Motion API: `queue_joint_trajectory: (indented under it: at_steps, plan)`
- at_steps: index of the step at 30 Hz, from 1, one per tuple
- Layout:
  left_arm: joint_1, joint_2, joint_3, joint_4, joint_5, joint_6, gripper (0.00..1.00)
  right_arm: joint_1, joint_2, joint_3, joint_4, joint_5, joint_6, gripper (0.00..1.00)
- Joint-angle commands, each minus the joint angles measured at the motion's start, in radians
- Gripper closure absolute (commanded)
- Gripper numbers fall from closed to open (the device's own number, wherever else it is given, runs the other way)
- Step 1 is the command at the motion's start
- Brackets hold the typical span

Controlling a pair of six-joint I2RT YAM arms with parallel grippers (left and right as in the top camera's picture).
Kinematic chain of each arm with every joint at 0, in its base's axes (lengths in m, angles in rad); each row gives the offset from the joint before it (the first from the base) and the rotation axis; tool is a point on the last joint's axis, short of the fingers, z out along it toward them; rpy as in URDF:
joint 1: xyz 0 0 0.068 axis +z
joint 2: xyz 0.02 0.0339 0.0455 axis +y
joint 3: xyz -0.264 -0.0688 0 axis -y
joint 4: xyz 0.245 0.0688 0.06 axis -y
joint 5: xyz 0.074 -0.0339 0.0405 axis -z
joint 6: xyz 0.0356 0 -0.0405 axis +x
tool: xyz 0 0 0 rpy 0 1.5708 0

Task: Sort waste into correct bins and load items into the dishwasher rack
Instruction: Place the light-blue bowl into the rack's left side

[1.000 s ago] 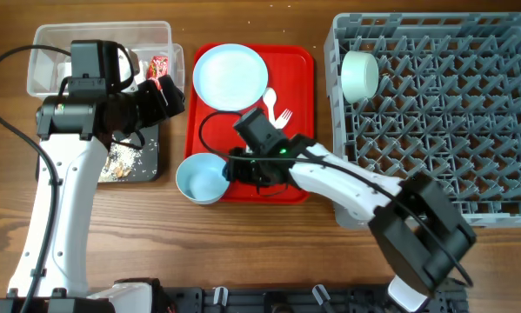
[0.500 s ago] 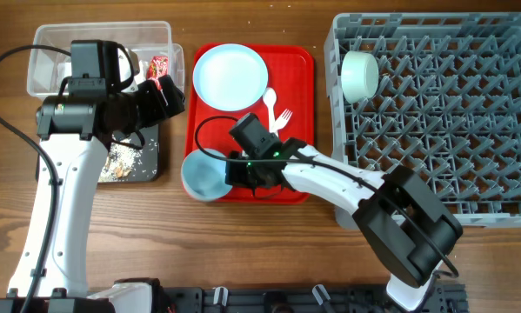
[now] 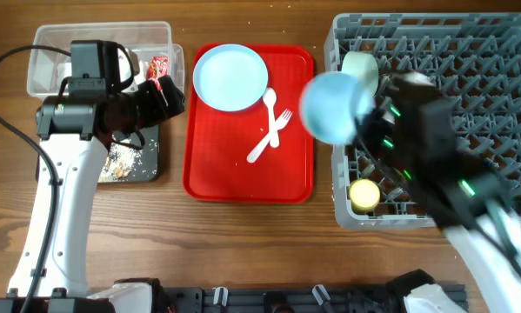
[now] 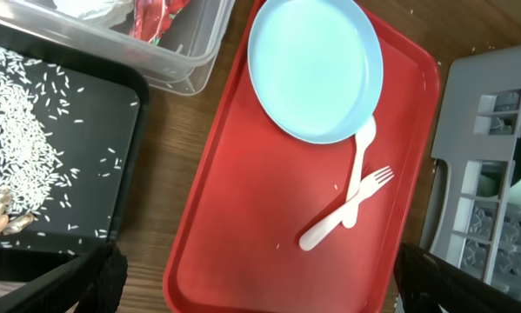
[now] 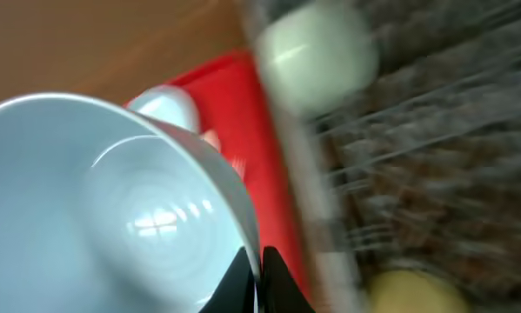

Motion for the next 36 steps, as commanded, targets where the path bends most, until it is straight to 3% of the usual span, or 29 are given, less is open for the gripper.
queue_joint_trajectory:
  at_steps: [1,4,8,14,21,23,28,36]
  plan:
    - [0.005,-0.008,0.013,0.001,-0.003,0.005,0.00,-0.002,-0.040,-0.007,-0.122,0.603,-0.110,0.96]
    - [0.005,-0.008,0.013,0.001,-0.002,0.005,0.00,-0.002,0.064,-0.008,-0.174,0.829,-0.290,0.96]
    - [0.005,-0.008,0.013,0.001,-0.003,0.005,0.00,-0.002,0.309,-0.008,-0.134,0.986,-0.686,0.96]
    - [0.005,-0.008,0.013,0.001,-0.003,0.005,0.00,0.075,0.523,-0.008,-0.116,1.022,-0.733,0.96]
    - [0.005,-0.008,0.013,0.001,-0.002,0.005,0.00,0.145,0.568,-0.010,-0.043,1.054,-0.830,0.96]
    - [0.005,-0.008,0.013,0.001,-0.003,0.005,0.00,0.145,0.591,-0.010,-0.034,1.154,-0.842,0.96]
    - [0.005,-0.008,0.013,0.001,-0.003,0.005,0.00,0.147,0.626,-0.010,0.065,1.177,-1.040,0.96]
    - [0.005,-0.008,0.013,0.001,-0.003,0.005,0.00,0.229,0.669,-0.029,0.062,1.098,-1.068,0.96]
